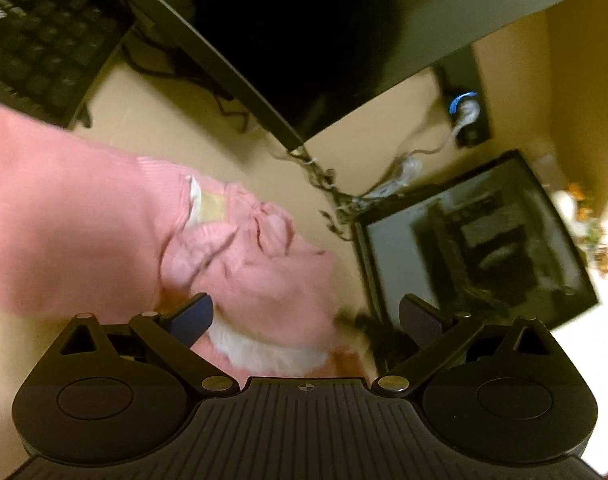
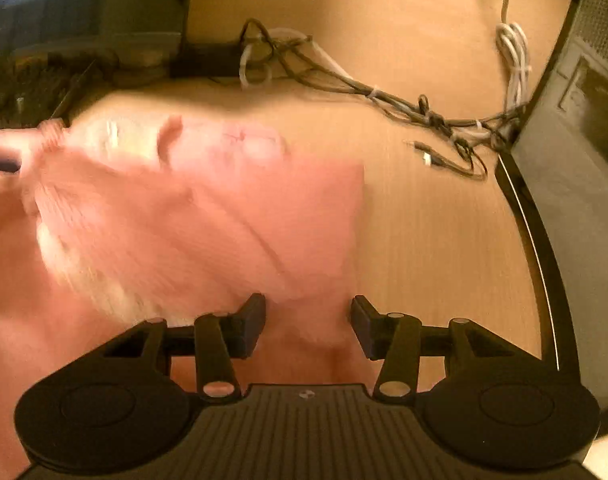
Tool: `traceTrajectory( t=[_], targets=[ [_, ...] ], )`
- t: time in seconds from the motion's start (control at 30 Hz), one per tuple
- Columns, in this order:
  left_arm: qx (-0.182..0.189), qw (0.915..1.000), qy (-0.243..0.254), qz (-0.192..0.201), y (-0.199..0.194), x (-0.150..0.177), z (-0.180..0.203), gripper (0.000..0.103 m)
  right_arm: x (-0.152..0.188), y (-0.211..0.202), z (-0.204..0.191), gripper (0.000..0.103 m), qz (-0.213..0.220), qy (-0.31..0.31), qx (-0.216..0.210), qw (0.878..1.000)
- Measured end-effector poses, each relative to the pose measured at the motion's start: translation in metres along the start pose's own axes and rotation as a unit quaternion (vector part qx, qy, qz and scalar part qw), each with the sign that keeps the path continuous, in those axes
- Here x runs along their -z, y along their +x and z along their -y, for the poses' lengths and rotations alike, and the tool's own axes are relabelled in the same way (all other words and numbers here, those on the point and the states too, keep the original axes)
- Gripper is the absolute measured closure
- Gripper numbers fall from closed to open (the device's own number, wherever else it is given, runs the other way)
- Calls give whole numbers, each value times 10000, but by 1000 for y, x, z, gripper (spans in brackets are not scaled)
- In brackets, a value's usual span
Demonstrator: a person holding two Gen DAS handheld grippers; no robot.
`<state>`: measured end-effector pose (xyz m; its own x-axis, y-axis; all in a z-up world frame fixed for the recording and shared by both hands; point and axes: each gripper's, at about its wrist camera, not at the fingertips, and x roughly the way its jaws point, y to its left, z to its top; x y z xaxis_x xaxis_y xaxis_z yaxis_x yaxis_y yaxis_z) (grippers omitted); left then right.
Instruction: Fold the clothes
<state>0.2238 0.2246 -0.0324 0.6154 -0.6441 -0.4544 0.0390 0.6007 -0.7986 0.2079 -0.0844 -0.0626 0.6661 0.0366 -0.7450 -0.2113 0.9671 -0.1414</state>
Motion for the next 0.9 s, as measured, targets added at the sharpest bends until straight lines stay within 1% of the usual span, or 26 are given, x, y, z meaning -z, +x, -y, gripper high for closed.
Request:
traceTrajectory(
  t=[0.03, 0.1, 0.17, 0.2, 0.27, 0.33, 0.37, 0.4, 0.43, 0.47, 0.5, 0.57, 0.63, 0.67, 0.7, 0.73, 0.77, 0.8, 0.83, 0.87, 0.9],
  targets=[
    [-198, 9998, 58, -44, 10, -3, 3, 1, 9, -2, 4, 44, 34, 1, 46, 10000],
    [-618, 9979, 135, -137, 28, -8, 8, 1, 18, -7, 14, 40, 79, 230, 62, 9997],
    [-1086, 9937, 195, -210, 43, -10, 11, 2, 28, -11, 22, 36, 108, 512, 54, 9986],
    [-1216, 9920, 248, -248, 48, -9, 11, 2, 34, -12, 26, 35, 118, 672, 41, 9977],
    [-1465, 9880, 357, -324, 58, -7, 12, 7, 46, -14, 31, 28, 153, 987, 27, 9950],
    [-1712, 9833, 465, -400, 69, -6, 13, 26, 54, -15, 33, 22, 300, 1208, 109, 9922],
    [-1835, 9807, 520, -438, 74, -5, 13, 33, 58, -17, 34, 20, 370, 1281, 155, 9910],
    [-1896, 9793, 540, -454, 77, -6, 13, 48, 61, -17, 34, 19, 431, 1333, 198, 9899],
    [-1955, 9780, 560, -469, 80, -7, 13, 59, 62, -17, 33, 19, 465, 1348, 217, 9895],
    [-1875, 9788, 670, -471, 82, -9, 18, 66, 62, -18, 33, 18, 478, 1334, 227, 9897],
    [-1788, 9796, 786, -473, 84, -10, 24, 75, 62, -18, 33, 18, 473, 1321, 235, 9898],
    [-1344, 9811, 1356, -320, 86, -16, 56, 77, 61, -16, 33, 16, 466, 1312, 250, 9899],
    [-815, 9775, 1941, -91, 81, -21, 96, 77, 61, -17, 32, 15, 473, 1295, 287, 9900],
    [-517, 9736, 2223, 58, 76, -23, 119, 77, 61, -18, 31, 15, 494, 1267, 334, 9902],
    [-289, 9678, 2493, 215, 69, -24, 136, 77, 61, -20, 29, 15, 533, 1235, 396, 9901],
    [-65, 9604, 2759, 371, 62, -25, 154, 77, 60, -22, 29, 15, 574, 1208, 438, 9901],
    [109, 9511, 3043, 521, 54, -23, 168, 77, 60, -25, 29, 15, 605, 1182, 466, 9900],
    [196, 9432, 3261, 608, 48, -20, 176, 76, 59, -28, 29, 15, 634, 1159, 494, 9900],
    [182, 9371, 3424, 659, 44, -17, 178, 72, 58, -29, 30, 15, 645, 1151, 519, 9899],
    [57, 9336, 3518, 671, 43, -13, 172, 69, 57, -30, 32, 15, 640, 1145, 546, 9899],
    [-111, 9365, 3453, 598, 46, -11, 157, 66, 56, -31, 33, 15, 635, 1140, 573, 9898]
  ],
)
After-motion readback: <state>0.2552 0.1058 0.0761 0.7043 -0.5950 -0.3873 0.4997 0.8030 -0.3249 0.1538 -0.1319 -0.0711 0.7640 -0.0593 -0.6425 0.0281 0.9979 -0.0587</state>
